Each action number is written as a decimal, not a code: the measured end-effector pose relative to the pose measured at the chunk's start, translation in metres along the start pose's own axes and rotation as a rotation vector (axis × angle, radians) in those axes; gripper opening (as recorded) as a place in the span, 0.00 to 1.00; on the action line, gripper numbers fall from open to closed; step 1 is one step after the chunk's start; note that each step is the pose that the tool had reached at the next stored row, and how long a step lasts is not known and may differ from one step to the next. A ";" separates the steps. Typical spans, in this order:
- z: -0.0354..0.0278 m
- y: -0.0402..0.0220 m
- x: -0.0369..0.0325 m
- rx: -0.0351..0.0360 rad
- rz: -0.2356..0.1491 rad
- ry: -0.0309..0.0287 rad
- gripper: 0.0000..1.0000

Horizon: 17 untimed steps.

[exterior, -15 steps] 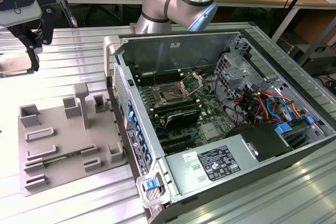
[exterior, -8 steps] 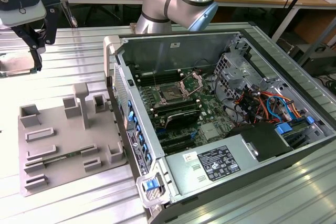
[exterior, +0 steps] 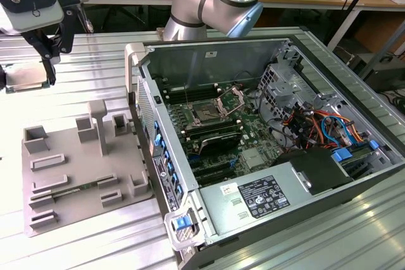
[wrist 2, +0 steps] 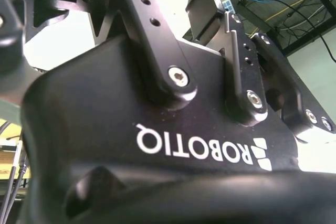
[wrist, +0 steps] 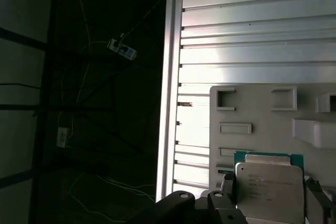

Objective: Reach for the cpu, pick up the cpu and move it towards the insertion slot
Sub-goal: 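Pick up the cpu and move it towards the insertion slot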

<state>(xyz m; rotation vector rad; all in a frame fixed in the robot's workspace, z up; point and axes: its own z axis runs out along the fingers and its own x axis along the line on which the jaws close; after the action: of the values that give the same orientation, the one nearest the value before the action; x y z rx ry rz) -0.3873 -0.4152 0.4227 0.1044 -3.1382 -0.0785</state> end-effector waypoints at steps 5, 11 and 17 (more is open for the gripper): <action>0.0000 -0.0001 -0.0016 0.0000 0.000 0.0000 0.55; 0.0000 -0.0003 -0.0035 0.0000 0.000 0.0000 0.55; -0.0001 -0.0004 -0.0058 0.0000 0.000 0.0001 0.55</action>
<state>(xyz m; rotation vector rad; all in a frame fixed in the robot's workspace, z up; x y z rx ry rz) -0.3814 -0.4152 0.4227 0.1044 -3.1381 -0.0784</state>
